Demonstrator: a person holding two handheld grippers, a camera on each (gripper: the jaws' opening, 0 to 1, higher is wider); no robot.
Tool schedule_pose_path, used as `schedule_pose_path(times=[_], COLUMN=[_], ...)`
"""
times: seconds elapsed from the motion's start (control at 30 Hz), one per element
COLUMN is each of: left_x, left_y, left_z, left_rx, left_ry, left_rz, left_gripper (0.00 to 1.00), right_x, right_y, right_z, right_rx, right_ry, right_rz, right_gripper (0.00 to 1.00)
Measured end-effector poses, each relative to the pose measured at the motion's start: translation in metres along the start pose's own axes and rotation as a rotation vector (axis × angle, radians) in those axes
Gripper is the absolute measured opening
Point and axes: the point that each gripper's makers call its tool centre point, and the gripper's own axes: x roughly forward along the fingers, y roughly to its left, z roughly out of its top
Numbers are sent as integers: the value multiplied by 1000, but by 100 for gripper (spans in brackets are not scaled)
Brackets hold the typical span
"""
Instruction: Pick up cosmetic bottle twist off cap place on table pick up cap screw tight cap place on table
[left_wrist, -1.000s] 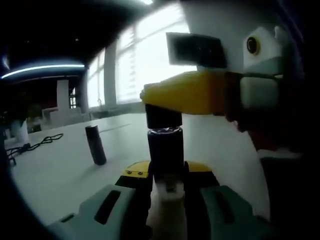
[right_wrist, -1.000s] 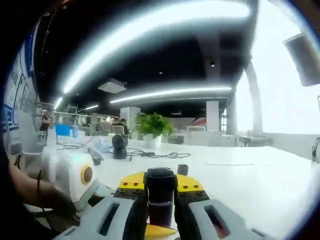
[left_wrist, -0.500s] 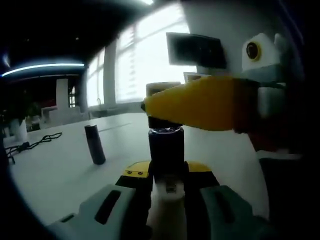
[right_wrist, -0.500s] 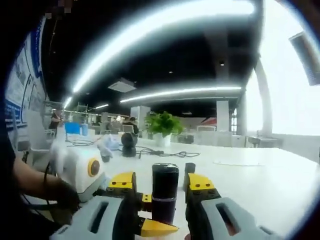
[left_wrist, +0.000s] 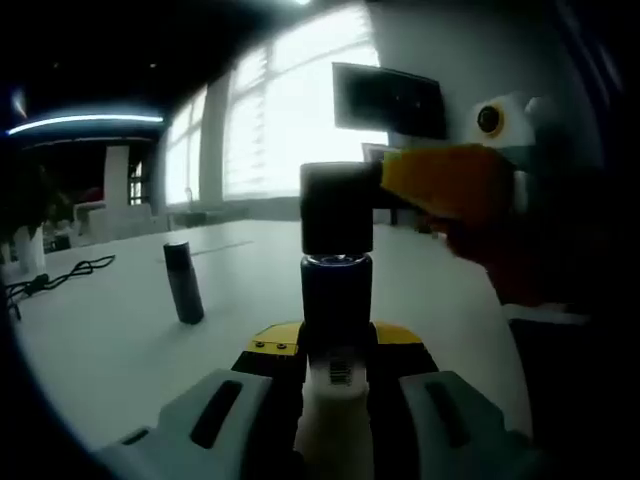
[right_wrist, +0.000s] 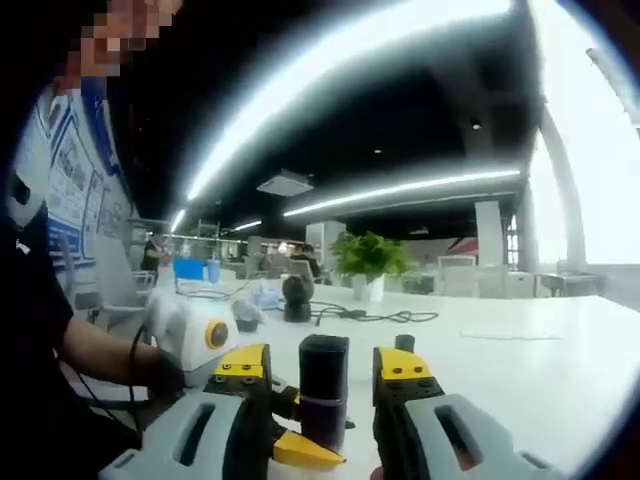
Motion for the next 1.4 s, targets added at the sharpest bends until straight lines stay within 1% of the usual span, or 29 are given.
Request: schedule_pose_path(times=[0.03,0.07,0.17,0.27,0.33,0.37,0.4,0.43,0.5,0.57,0.67,0.77,0.8,0.83,0.9,1.0,1.07,1.17,1.33,1.4], left_x=[0,-1,-2,-3,-2,-2,-2,-2,-1,-1,-2,-1,-1,-1,-1,-2,-3,-4,-3,-4], left_y=[-1,-2,-4,-7,-8,-7,-7,-8,-8,-10,-16,-21,-22,-22,-22,-27,-32,-35,-35,-38], left_z=[0,0,0,0,1,0,0,0,0,1,2,2,2,2,2,2,2,2,2,2], left_rx=[2,3,9,14,13,7,3,3,3,13,49,56,57,57,50,57,59,62,55,53], left_ry=[-1,-1,-5,-8,-7,-4,-3,-2,-2,-6,-22,-26,-26,-26,-25,-29,-31,-33,-32,-32], left_rz=[-6,-13,-32,-52,-64,-66,-72,-76,-84,-99,-141,-159,-161,-161,-167,-189,-213,-223,-219,-233], left_gripper=[14,14,14,14,14,14,14,14,14,14,14,14,14,14,14,14,14,14,14,14], right_x=[-2,-4,-10,-15,-17,-18,-19,-21,-20,-20,-18,-16,-18,-18,-18,-21,-25,-25,-20,-18], right_y=[-2,-2,-3,-5,-6,-3,-2,3,3,4,5,9,14,15,13,17,24,27,27,27], right_z=[1,3,6,8,8,7,7,8,6,3,0,-1,1,4,5,7,5,3,-1,-3], right_rx=[16,18,23,24,15,17,17,24,11,-2,23,37,60,93,76,84,84,81,77,87], right_ry=[0,-8,-9,-2,4,16,13,12,21,29,34,39,32,22,12,14,33,54,71,75], right_rz=[12,52,131,192,215,255,270,320,337,391,441,503,540,554,557,620,689,758,823,849], right_gripper=[36,36,36,36,36,36,37,37,38,37,37,36,37,38,38,37,35,35,34,33])
